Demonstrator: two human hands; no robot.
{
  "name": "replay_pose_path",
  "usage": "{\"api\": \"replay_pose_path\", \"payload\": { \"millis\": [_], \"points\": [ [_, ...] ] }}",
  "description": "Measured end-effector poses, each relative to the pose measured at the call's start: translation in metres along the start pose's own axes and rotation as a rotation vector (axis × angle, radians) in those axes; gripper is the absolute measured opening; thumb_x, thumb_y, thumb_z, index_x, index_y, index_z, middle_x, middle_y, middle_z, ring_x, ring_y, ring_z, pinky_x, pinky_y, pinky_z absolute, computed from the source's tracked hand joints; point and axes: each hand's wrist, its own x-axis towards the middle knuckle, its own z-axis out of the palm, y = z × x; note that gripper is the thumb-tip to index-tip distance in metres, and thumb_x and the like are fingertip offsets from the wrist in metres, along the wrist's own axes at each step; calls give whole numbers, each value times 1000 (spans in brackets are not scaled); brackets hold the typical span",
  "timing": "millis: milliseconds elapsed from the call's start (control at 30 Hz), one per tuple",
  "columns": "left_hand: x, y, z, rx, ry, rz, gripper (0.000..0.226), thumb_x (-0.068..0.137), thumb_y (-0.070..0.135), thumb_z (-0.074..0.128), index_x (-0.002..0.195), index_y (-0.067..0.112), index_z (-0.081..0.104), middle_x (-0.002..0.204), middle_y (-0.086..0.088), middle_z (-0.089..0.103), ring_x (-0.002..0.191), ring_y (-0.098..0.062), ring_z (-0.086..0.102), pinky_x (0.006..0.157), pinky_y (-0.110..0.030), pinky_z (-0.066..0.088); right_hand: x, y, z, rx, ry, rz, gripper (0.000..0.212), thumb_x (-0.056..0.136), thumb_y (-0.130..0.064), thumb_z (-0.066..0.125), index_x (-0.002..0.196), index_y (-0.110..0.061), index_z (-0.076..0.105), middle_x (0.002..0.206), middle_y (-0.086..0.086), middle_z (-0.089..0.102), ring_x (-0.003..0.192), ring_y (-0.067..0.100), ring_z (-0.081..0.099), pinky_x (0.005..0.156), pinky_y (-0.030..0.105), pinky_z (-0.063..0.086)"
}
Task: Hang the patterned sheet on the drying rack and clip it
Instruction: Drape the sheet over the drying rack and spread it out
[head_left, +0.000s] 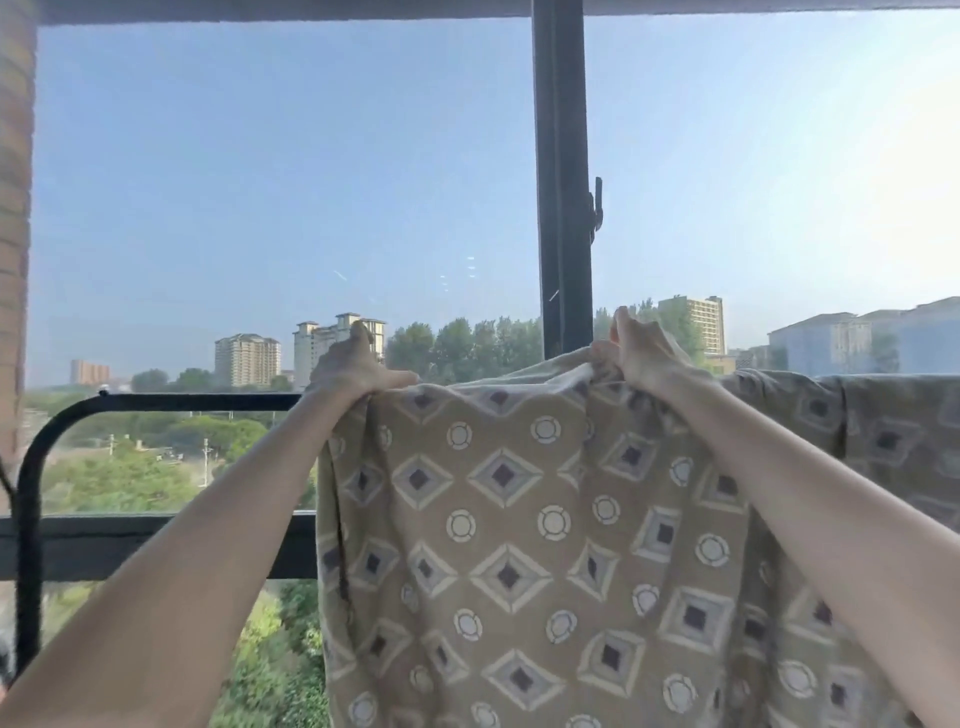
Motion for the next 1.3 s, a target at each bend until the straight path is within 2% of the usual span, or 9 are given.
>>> {"api": "replay_pose_path", "payload": {
  "millis": [233,333,433,600,700,800,933,1100,1300],
  "points": [
    [-18,-8,8,-226,459,343,38,96,39,44,86,12,68,80,-5,70,73,-21,66,57,-23,44,-2,-5,1,29,108,-66,29,94,-40,50,87,-12,44,69,7,54,69,28,57,71,47,54],
    [-49,10,18,-197,370,587,58,95,54,30,100,9,66,83,-6,71,62,-14,62,49,-20,46,-6,-3,1,14,186,-87,40,96,-46,43,72,-14,44,64,5,54,65,26,58,63,39,50],
    [-68,23,37,-16,224,668,68,86,70,16,119,27,57,102,4,66,83,-15,62,77,-30,44,-17,-6,3,47,285,-94,42,96,-51,40,76,-15,49,63,1,58,60,23,59,59,32,48],
    [-62,24,39,-27,86,512,39,99,45,27,134,38,44,126,5,57,124,-18,43,111,-46,9,-61,-35,30,183,299,-431,23,99,-32,44,96,-15,59,89,-4,67,80,15,60,75,28,40],
    [-72,14,36,24,232,422,37,99,41,30,131,37,48,144,5,37,137,-16,21,111,-52,-9,-75,-56,50,142,258,-568,23,97,-34,44,108,-22,60,113,-8,64,104,14,55,91,34,29],
    [-91,-12,40,-73,421,247,46,95,43,41,141,41,33,154,-5,9,140,-29,6,110,-58,1,-76,-74,57,24,194,-610,39,90,-55,48,119,-29,54,120,-10,61,110,16,51,99,42,20],
    [-121,-56,47,-433,214,-72,82,84,39,63,145,22,9,142,-21,15,130,-39,18,103,-53,24,-78,-97,63,-156,117,-747,53,88,-51,53,132,-23,45,131,0,55,119,21,51,104,42,24],
    [-159,-81,58,-562,-57,-120,41,92,38,50,113,17,23,101,-8,57,90,-29,59,81,-47,49,-79,-104,66,36,303,-792,30,90,-26,61,118,-19,66,109,2,71,98,25,66,91,38,42],
    [-170,-86,49,-412,145,-55,23,97,28,46,90,7,52,74,-4,58,76,-31,62,60,-35,44,-85,-98,61,178,330,-759,25,88,-23,64,112,-24,70,102,0,73,89,21,67,84,36,50]
  ]
}}
